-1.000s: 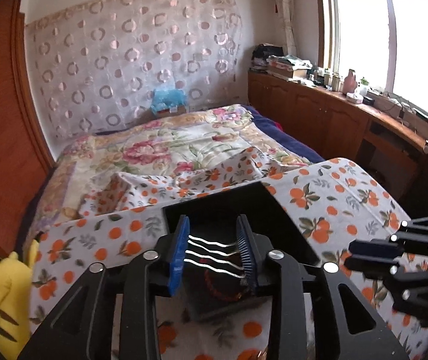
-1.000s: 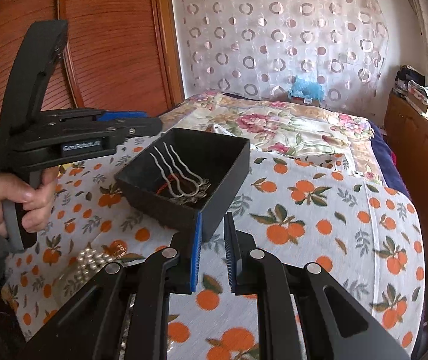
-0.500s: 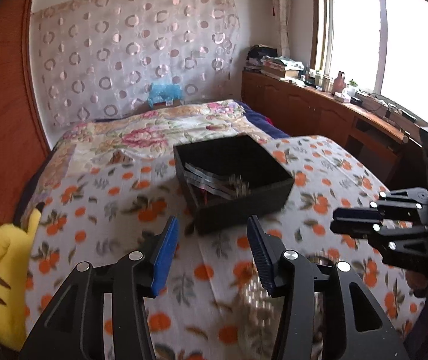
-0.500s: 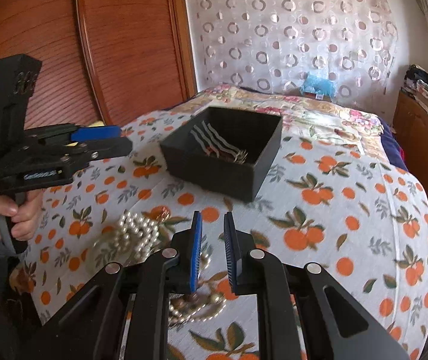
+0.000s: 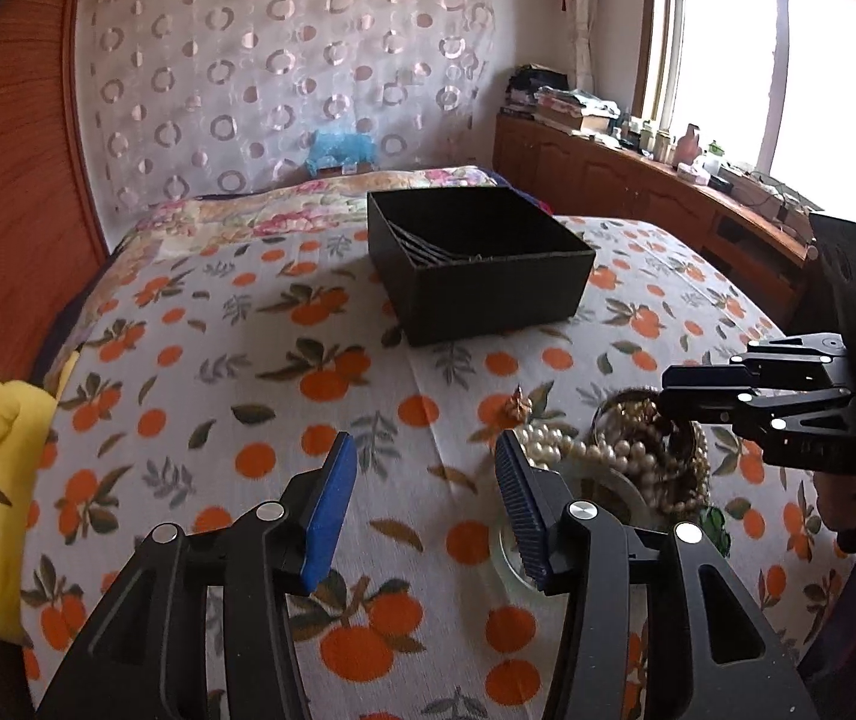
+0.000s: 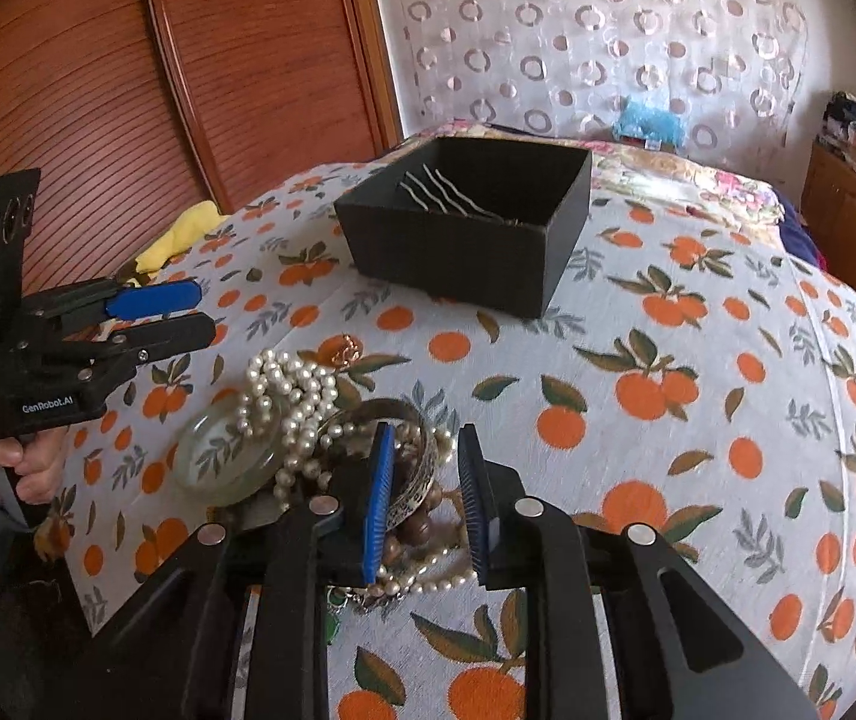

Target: Organize jewelry

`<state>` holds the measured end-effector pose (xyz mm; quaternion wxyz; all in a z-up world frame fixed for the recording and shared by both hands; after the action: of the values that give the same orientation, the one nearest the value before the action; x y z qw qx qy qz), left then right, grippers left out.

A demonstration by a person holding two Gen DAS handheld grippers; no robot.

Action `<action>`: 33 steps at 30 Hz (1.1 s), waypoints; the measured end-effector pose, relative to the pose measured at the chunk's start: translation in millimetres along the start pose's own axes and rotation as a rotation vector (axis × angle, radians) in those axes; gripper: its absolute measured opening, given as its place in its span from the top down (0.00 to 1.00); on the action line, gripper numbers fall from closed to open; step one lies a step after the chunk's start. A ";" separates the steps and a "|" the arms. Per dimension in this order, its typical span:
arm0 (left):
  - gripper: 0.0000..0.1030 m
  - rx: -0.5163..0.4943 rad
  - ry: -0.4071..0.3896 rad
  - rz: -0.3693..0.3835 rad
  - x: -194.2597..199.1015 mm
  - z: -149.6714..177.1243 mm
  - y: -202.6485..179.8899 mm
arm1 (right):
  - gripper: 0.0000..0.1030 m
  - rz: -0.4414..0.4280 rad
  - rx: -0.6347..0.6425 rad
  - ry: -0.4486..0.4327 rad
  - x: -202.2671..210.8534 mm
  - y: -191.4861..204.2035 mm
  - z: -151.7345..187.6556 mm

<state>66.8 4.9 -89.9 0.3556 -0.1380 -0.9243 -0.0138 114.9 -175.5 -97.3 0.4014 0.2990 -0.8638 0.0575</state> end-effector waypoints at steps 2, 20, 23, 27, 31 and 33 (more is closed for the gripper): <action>0.55 -0.002 0.006 0.003 -1.8 1.9 -0.8 | 0.77 -0.006 -0.002 0.016 -2.5 0.6 1.9; 0.55 -0.013 0.017 0.017 -4.9 7.5 -12.3 | 0.96 0.018 0.011 -0.001 3.6 -2.3 -1.4; 0.55 -0.015 0.018 0.016 -5.2 7.5 -12.4 | 0.96 0.038 0.014 -0.014 7.8 -5.2 -2.3; 0.55 -0.015 0.016 0.017 -5.0 7.5 -12.4 | 0.96 0.058 0.030 0.005 6.9 -7.5 -1.7; 0.55 -0.018 0.014 0.018 -5.0 8.5 -13.3 | 0.93 0.076 0.040 0.030 3.7 -7.7 0.7; 0.55 -0.018 0.015 0.018 -5.0 8.3 -13.2 | 0.92 0.074 0.042 0.040 2.1 -7.6 0.7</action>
<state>61.5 -8.0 -98.4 0.3616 -0.1492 -0.9201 -0.0200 117.7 -182.9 -97.3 0.4097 0.2739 -0.8648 0.0962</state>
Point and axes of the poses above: each gripper's, at about its wrist camera, not at the fingertips, and x roughly against the way its jaws point, y to its left, z to its underside, the point moved 2 cm from there along -x, roughly the way its jaws point, and after that the axes turned 2 degrees about z, right-handed, at the moved point
